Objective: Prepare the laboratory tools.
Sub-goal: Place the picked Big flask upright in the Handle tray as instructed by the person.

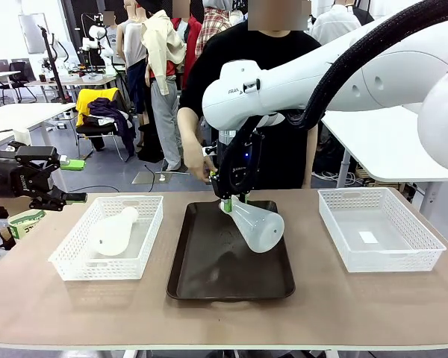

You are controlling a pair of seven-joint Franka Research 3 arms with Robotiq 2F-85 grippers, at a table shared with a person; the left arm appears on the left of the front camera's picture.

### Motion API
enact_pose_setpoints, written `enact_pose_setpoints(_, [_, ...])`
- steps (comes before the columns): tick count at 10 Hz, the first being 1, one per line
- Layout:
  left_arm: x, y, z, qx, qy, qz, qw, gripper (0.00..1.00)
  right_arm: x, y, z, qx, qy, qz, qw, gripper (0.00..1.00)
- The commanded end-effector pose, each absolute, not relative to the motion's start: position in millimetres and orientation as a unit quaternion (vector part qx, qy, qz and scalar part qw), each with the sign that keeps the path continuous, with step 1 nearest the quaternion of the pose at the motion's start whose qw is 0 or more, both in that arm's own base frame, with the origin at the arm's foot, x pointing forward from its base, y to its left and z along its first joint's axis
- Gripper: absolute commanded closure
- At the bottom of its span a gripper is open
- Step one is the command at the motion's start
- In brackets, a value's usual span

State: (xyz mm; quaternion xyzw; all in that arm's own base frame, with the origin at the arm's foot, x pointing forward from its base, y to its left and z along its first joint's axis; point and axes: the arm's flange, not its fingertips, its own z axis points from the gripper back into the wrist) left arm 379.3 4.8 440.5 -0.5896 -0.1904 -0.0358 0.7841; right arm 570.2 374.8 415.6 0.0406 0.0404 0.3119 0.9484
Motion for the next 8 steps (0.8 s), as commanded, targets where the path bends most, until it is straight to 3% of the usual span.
enact_pose_setpoints(1, [379,5,439,-0.598,-0.201,-0.04,0.775,0.0,571,372,419,0.04,0.038,0.311,0.949,1.0])
enact_pose_setpoints(3, [379,5,439,-0.598,-0.201,-0.04,0.775,0.0,569,373,421,0.056,0.02,0.34,0.938,1.0])
enact_pose_setpoints(8, [379,5,439,-0.598,-0.201,-0.04,0.775,0.0,559,345,447,0.147,-0.173,0.447,0.865,1.0])
